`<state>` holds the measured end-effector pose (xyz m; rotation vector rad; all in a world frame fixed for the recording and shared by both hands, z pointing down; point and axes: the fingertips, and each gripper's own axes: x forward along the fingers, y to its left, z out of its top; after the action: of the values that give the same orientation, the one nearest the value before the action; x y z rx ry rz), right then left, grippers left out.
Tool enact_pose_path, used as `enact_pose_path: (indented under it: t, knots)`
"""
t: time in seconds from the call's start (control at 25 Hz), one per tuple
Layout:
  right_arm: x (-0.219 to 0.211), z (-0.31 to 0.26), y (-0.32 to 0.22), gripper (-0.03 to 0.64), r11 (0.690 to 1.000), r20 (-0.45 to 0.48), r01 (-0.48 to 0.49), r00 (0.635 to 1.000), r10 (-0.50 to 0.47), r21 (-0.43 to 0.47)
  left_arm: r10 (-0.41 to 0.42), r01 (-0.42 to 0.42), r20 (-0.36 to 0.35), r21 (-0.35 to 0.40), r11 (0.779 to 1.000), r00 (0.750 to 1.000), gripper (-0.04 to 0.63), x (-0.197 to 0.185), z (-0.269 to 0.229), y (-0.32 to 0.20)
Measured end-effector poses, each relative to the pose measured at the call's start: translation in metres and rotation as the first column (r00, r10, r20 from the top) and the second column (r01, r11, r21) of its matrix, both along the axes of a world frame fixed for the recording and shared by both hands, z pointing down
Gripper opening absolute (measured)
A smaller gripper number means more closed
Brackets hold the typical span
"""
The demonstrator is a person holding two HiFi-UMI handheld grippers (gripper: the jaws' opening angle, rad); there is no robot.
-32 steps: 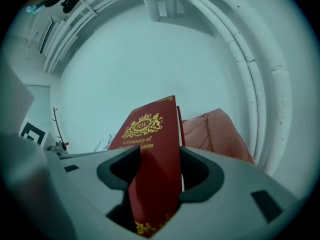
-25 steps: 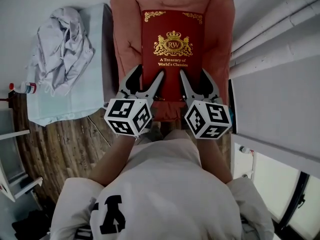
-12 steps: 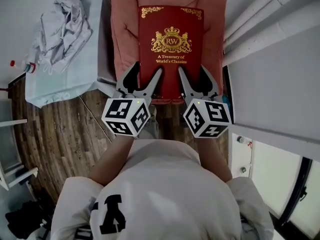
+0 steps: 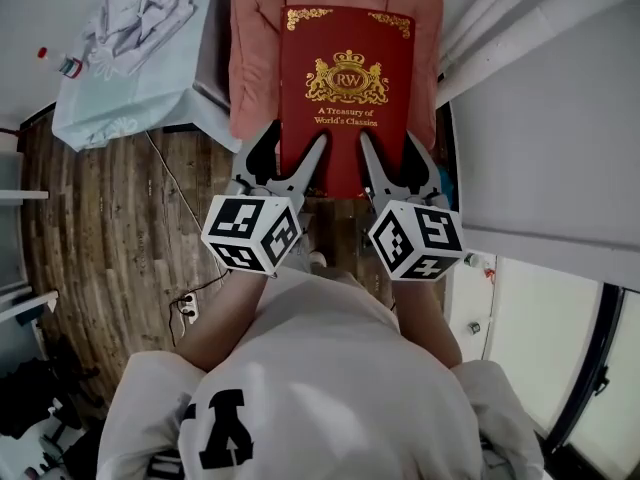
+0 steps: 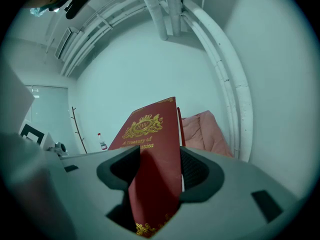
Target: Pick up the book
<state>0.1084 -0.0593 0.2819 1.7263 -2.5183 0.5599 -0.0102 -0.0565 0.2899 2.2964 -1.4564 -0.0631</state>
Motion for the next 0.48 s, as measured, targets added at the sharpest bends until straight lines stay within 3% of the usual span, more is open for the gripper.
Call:
enact_pose_path:
  t: [0.48]
  knots:
    - [0.008,-0.023,0.058,0.261,0.998,0.008,0.013,1.000,-0.014,0.055,-0.013,0.013,0.002,0.050,0.999,1.000,0.282,0.007,-0.024,0.059]
